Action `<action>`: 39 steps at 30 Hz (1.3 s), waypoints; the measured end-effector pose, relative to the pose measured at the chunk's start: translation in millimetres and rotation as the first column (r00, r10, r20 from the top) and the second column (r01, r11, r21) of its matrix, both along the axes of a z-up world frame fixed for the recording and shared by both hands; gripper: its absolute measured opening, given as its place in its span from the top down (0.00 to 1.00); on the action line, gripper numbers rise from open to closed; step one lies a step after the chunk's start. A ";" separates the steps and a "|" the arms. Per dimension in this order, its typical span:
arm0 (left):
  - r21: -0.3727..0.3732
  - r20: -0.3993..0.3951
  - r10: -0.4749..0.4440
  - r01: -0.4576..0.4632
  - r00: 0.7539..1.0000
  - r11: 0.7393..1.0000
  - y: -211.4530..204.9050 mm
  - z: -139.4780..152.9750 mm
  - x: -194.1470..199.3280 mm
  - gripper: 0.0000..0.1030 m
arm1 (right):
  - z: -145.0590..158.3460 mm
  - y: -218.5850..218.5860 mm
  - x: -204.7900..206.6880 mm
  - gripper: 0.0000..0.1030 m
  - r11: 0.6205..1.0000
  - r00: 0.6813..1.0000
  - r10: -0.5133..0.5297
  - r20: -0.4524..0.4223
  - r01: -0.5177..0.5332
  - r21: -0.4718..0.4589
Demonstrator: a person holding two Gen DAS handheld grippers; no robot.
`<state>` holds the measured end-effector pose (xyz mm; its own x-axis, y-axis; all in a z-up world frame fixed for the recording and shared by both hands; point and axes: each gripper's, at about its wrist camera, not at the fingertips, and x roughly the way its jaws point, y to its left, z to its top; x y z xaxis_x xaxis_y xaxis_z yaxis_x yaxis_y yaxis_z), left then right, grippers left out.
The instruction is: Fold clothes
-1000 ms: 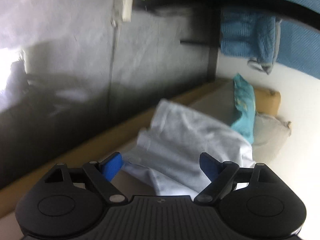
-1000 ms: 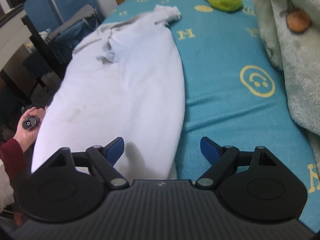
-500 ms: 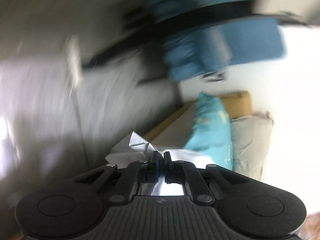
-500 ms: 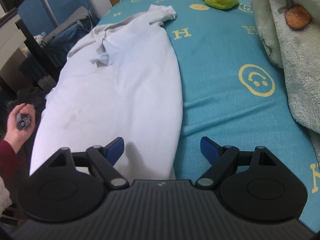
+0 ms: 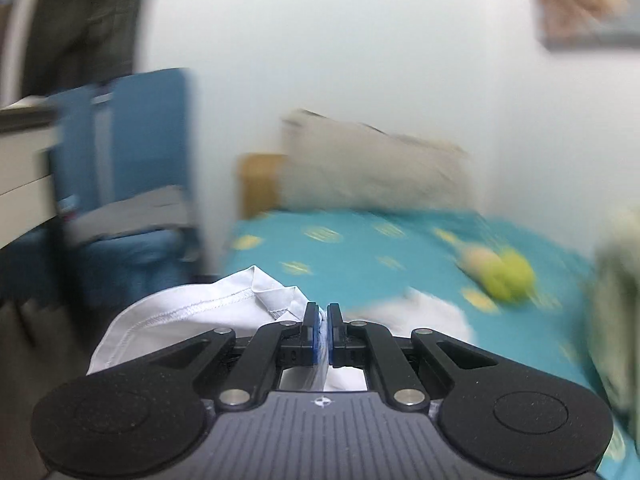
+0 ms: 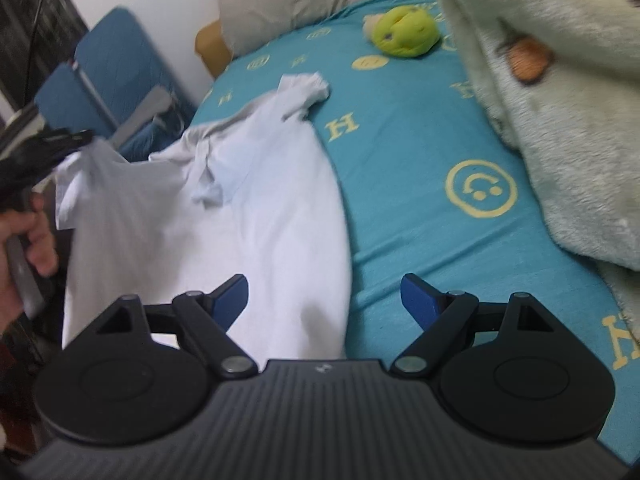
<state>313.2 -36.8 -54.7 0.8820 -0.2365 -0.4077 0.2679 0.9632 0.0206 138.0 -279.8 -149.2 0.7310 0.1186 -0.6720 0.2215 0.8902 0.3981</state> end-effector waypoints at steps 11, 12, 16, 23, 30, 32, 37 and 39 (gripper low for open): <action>-0.016 -0.222 -0.015 0.012 0.975 1.000 -61.1 -76.5 -8.2 0.26 | 1.4 -28.6 2.7 0.18 0.999 0.994 -0.047 0.095 0.045 0.029; -0.007 -0.211 -0.009 0.007 0.977 1.000 -54.6 -74.2 -15.6 0.24 | 1.6 -29.5 3.5 0.18 0.998 0.993 -0.048 0.105 0.045 0.033; -0.005 -0.138 -0.008 0.007 0.990 1.000 -23.8 -37.6 -71.4 0.14 | 5.4 -28.7 3.0 0.18 0.999 0.988 -0.042 0.146 0.037 0.039; -0.013 -0.060 0.040 -0.041 0.997 0.999 14.0 20.3 -185.5 0.00 | 20.2 -16.6 -10.0 0.18 1.000 0.976 -0.005 0.216 0.004 0.001; -0.087 -0.082 0.020 -0.027 0.996 0.996 40.9 27.0 -230.1 0.00 | 36.6 9.7 -31.6 0.18 0.994 0.958 0.098 0.270 -0.081 -0.075; -0.075 -0.077 0.027 -0.033 0.997 0.997 45.5 30.4 -232.9 0.00 | 40.1 18.7 -37.0 0.18 0.988 0.946 0.141 0.291 -0.118 -0.096; -0.098 -0.030 0.014 -0.017 0.999 0.995 65.1 38.8 -238.6 0.00 | 43.9 33.8 -29.1 0.27 0.975 0.931 0.222 0.291 -0.217 -0.049; -0.092 -0.015 0.009 -0.010 1.000 0.996 73.1 39.0 -238.8 0.00 | 44.5 42.0 -14.4 0.35 0.970 0.934 0.240 0.263 -0.244 -0.018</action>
<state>74.4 36.2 -15.7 0.8785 -0.2653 -0.3973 0.2584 0.9634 -0.0718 123.7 -237.8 -104.7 0.8286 0.3224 -0.4578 -0.1137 0.8974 0.4264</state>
